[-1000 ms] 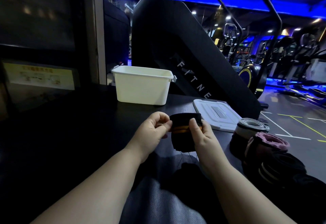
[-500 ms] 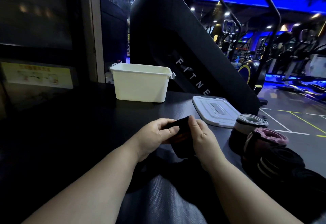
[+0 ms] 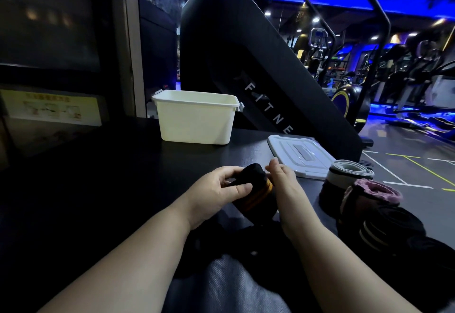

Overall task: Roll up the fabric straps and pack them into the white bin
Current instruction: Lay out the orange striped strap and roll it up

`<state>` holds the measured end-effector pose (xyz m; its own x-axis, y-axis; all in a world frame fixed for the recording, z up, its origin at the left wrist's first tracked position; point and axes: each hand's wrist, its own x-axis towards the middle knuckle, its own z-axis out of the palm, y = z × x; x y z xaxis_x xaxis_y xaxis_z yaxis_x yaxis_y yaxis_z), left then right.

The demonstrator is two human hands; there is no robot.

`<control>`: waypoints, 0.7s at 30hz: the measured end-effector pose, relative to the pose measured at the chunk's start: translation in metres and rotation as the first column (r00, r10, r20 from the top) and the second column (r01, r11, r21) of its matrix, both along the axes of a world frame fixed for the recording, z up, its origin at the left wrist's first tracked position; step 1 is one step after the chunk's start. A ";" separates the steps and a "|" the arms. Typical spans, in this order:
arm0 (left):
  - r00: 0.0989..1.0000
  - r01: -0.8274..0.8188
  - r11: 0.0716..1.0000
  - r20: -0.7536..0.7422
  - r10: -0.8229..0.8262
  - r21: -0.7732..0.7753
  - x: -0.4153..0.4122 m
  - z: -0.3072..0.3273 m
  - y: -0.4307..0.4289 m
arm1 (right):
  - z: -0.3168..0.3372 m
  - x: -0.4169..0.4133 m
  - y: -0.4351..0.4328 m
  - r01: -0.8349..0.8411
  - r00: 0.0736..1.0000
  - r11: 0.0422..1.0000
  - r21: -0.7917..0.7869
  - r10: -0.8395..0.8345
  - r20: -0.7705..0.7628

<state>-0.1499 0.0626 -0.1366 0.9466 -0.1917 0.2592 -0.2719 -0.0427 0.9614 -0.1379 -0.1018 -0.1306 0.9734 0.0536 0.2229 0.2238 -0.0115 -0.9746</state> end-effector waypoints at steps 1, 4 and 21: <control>1.000 -0.025 1.000 0.009 0.025 -0.001 0.001 -0.001 0.001 | 0.001 0.001 -0.002 0.010 1.000 1.000 0.005 -0.010 -0.002; 0.999 -0.031 0.995 0.007 0.032 -0.097 0.003 -0.002 0.003 | 0.001 0.000 -0.004 0.003 1.000 1.000 -0.011 -0.003 0.000; 0.999 -0.019 0.977 -0.031 0.013 -0.211 0.000 0.005 -0.003 | 0.003 -0.005 -0.001 0.036 0.986 0.998 -0.058 -0.026 0.163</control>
<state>-0.1504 0.0592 -0.1315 0.9570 -0.1200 0.2641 -0.2442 0.1583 0.9567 -0.1425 -0.1025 -0.1276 0.9261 0.0419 0.3749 0.3772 -0.0788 -0.9228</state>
